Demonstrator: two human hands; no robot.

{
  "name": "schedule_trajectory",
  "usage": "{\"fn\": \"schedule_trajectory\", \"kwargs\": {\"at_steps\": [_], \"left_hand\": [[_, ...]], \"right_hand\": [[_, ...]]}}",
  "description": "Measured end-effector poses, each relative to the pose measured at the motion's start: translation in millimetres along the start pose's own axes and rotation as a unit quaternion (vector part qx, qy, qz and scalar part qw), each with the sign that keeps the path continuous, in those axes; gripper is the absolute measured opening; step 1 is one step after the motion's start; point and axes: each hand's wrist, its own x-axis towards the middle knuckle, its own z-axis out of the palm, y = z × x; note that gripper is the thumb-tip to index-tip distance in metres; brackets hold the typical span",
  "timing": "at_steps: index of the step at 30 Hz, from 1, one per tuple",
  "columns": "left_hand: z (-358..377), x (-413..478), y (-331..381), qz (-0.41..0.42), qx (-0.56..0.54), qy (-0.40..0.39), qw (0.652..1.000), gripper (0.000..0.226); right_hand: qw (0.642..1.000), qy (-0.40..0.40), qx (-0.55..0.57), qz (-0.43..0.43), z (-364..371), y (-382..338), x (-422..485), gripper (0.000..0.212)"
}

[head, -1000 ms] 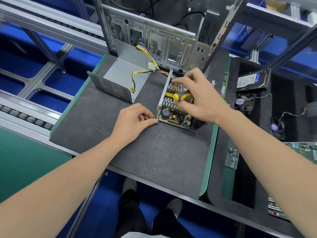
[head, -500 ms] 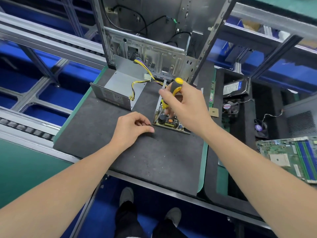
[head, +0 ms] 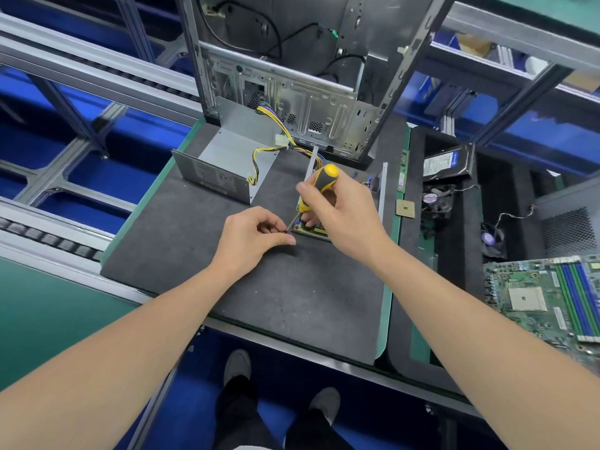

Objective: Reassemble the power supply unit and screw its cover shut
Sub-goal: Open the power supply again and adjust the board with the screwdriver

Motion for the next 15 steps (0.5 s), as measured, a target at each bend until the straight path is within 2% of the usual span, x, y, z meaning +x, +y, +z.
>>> {"fn": "schedule_trajectory", "kwargs": {"at_steps": [6,11,15], "left_hand": [[1.2,0.1,1.2,0.010,0.011,0.005,1.000,0.027],[1.2,-0.3,0.4,0.014,0.014,0.003,1.000,0.024],[2.1,-0.2,-0.1,0.007,0.012,0.001,1.000,0.024]], "right_hand": [[0.999,-0.029,-0.014,-0.026,-2.1,1.7,1.3,0.016],[0.999,0.013,0.040,0.006,-2.4,0.4,-1.5,0.023],[0.999,-0.043,0.009,-0.012,-15.7,-1.1,1.5,0.016]]}}
